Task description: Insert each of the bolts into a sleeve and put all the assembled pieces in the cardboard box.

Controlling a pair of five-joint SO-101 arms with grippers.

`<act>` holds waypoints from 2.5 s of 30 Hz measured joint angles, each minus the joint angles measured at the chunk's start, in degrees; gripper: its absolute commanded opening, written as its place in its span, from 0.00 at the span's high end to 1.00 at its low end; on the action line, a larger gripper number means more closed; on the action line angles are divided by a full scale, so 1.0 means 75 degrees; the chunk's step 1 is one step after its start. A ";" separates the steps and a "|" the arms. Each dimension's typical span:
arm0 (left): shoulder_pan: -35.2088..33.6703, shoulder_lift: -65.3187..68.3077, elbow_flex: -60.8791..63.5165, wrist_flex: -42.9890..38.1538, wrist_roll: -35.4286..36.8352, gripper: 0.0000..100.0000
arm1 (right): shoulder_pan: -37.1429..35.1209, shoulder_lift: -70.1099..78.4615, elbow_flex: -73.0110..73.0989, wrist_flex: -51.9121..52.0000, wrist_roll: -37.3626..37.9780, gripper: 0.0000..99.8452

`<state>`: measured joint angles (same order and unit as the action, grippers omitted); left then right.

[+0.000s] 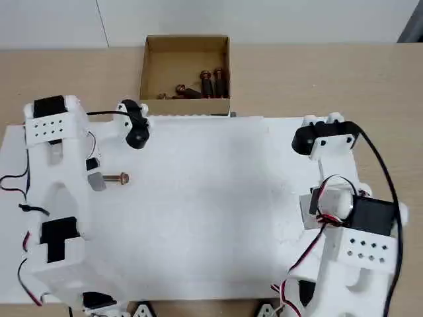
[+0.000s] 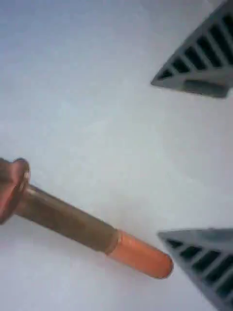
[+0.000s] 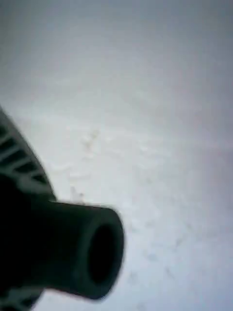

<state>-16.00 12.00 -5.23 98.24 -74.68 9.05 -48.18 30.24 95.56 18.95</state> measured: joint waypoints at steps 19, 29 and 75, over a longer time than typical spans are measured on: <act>0.0293 0.1711 -0.0727 -0.0012 -0.0094 0.82 | 0.0000 0.0000 0.0000 0.0000 0.0000 1.00; 0.0551 0.2344 -0.1301 -0.0012 -0.0094 0.87 | 0.0000 0.0000 0.0000 0.0000 0.0000 1.00; 0.0527 0.3516 -0.2075 -0.0035 -0.0105 0.93 | 0.0000 0.0000 0.0000 0.0000 0.0000 1.00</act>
<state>-12.04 38.37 -20.79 97.98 -75.47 9.05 -48.18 30.24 95.56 18.95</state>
